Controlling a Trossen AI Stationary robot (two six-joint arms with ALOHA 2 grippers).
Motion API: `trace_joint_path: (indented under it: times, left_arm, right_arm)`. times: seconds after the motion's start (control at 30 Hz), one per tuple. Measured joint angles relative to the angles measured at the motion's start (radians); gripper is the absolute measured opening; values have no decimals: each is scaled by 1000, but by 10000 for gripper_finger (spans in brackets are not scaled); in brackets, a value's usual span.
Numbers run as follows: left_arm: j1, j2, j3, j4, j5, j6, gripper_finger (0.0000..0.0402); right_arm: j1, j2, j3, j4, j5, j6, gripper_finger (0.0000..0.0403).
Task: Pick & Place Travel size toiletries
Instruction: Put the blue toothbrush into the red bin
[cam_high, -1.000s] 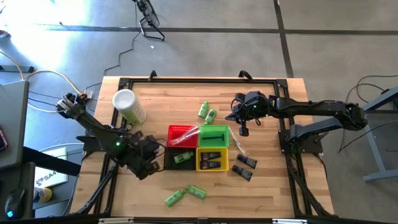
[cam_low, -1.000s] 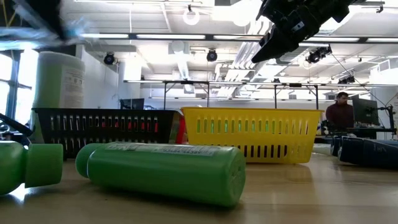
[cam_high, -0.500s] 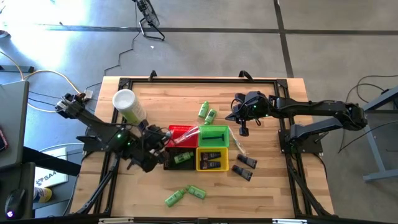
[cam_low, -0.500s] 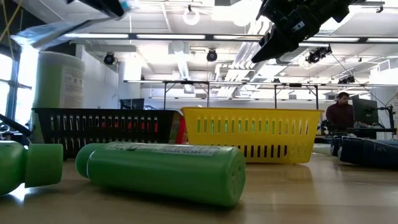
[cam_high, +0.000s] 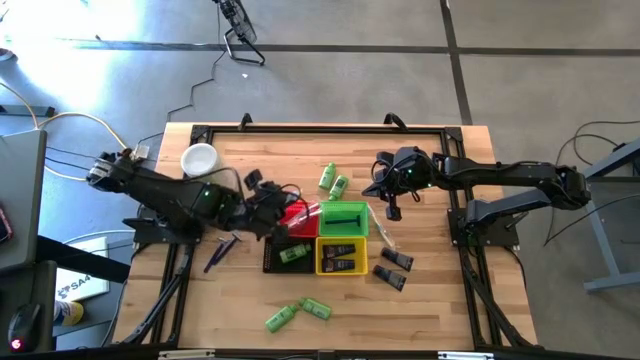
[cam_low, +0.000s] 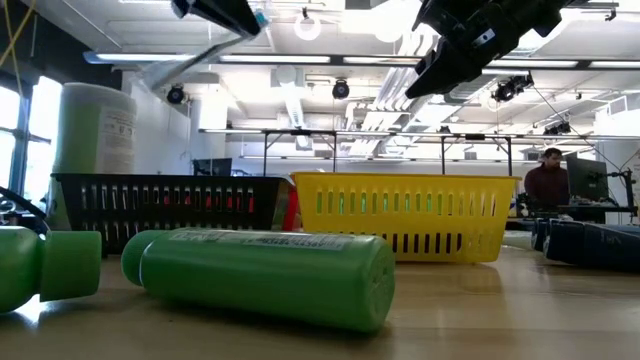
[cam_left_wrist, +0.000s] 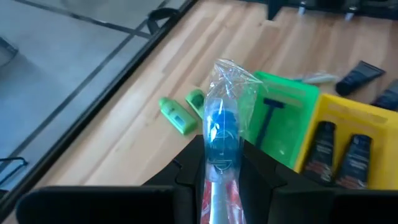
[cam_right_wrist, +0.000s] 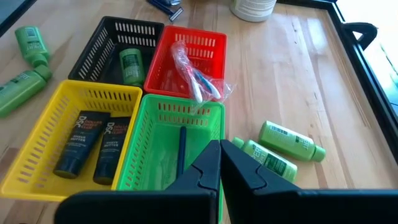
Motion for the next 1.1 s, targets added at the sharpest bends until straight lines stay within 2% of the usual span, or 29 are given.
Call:
trace_joint_path:
  times: [0.23, 0.43, 0.7, 0.77, 1.1]
  left_arm:
    - [68, 16, -2, 34, 32, 38, 65]
    - [97, 37, -59, 107, 36, 62, 65]
    - [104, 72, -127, 267, 32, 89, 65]
    - [104, 71, -137, 254, 29, 100, 65]
    - [104, 102, -202, 393, 12, 107, 65]
  right_arm:
    - [0, 0, 0, 0, 0, 0, 2]
    - [0, 0, 0, 0, 1, -11, 2]
    - [0, 0, 0, 0, 1, -15, 2]
    - [0, 0, 0, 1, 1, -15, 2]
    - [0, 0, 0, 4, 1, -15, 2]
